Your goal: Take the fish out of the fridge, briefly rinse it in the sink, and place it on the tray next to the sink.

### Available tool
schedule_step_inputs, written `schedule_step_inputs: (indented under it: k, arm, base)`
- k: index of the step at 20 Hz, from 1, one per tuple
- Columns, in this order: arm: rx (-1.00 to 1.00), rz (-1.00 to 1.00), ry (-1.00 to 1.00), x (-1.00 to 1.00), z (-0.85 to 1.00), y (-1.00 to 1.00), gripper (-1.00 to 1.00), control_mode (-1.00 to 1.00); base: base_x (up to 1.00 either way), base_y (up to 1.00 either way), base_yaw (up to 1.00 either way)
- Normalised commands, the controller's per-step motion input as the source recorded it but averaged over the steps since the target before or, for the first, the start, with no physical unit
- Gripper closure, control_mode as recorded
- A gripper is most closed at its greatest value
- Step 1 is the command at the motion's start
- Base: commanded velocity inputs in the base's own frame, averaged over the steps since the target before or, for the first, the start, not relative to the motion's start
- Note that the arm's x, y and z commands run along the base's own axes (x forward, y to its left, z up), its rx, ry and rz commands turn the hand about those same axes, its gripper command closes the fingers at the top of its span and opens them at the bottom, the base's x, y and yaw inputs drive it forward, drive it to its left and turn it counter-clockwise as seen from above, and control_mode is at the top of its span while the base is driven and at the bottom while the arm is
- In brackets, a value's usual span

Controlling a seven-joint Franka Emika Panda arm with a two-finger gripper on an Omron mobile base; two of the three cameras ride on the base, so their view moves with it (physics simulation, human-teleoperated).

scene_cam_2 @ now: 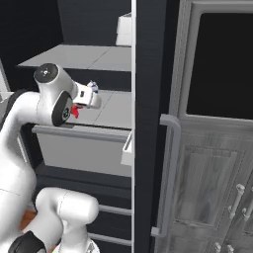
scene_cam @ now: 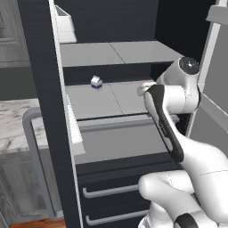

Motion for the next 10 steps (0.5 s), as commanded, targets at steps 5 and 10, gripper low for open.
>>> schedule_step_inputs:
  k: [5,10]
  arm:
    - [-0.02,0.0,-0.69,-0.98,0.64,0.0,1.0,-1.0]
    - [0.0,0.0,-0.1,-0.16,0.11,0.0,1.0,-1.0]
  base:
    - [0.0,0.0,0.0]
    - [0.0,0.0,0.0]
